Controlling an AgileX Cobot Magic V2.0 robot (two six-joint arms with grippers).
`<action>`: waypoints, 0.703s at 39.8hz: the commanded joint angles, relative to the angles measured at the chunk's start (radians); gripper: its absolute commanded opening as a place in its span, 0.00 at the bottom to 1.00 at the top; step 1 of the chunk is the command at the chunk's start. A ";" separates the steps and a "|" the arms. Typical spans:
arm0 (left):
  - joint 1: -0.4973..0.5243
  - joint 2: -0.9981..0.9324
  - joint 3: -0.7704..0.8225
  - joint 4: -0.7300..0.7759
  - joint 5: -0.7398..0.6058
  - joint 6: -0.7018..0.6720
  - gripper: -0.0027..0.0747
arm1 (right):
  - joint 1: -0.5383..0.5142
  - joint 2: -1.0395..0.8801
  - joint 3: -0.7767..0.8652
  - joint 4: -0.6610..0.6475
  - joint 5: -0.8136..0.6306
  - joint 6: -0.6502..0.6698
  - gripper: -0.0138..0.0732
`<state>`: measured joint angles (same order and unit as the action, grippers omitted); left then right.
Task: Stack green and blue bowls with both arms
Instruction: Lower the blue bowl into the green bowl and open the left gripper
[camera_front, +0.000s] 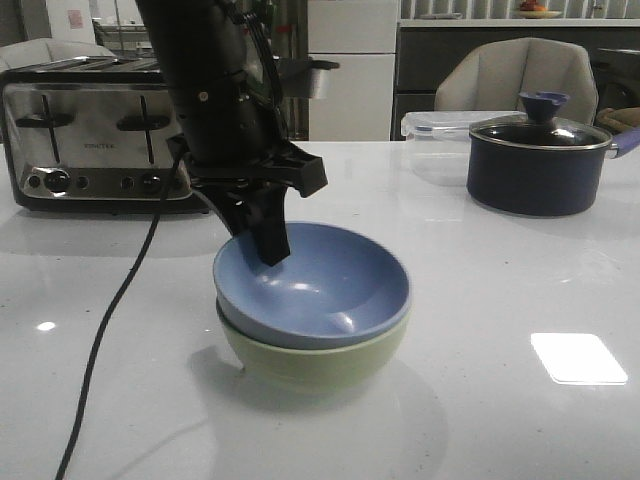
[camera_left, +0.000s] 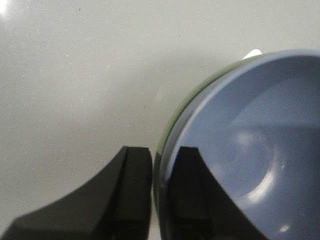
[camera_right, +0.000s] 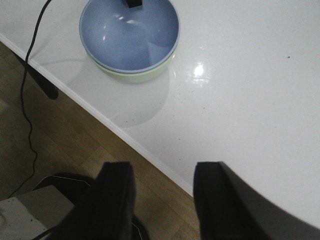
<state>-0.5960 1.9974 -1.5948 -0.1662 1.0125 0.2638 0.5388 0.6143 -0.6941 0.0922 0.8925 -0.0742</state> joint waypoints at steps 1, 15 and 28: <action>0.002 -0.056 -0.031 -0.028 -0.020 -0.001 0.49 | -0.002 -0.001 -0.025 0.008 -0.066 -0.002 0.63; 0.002 -0.130 -0.031 -0.028 -0.015 -0.001 0.72 | -0.002 -0.001 -0.025 0.008 -0.066 -0.002 0.63; 0.002 -0.401 0.050 -0.040 -0.026 -0.001 0.72 | -0.002 -0.001 -0.025 0.008 -0.066 -0.002 0.63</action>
<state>-0.5960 1.7100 -1.5547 -0.1810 1.0209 0.2638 0.5388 0.6143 -0.6941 0.0922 0.8925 -0.0742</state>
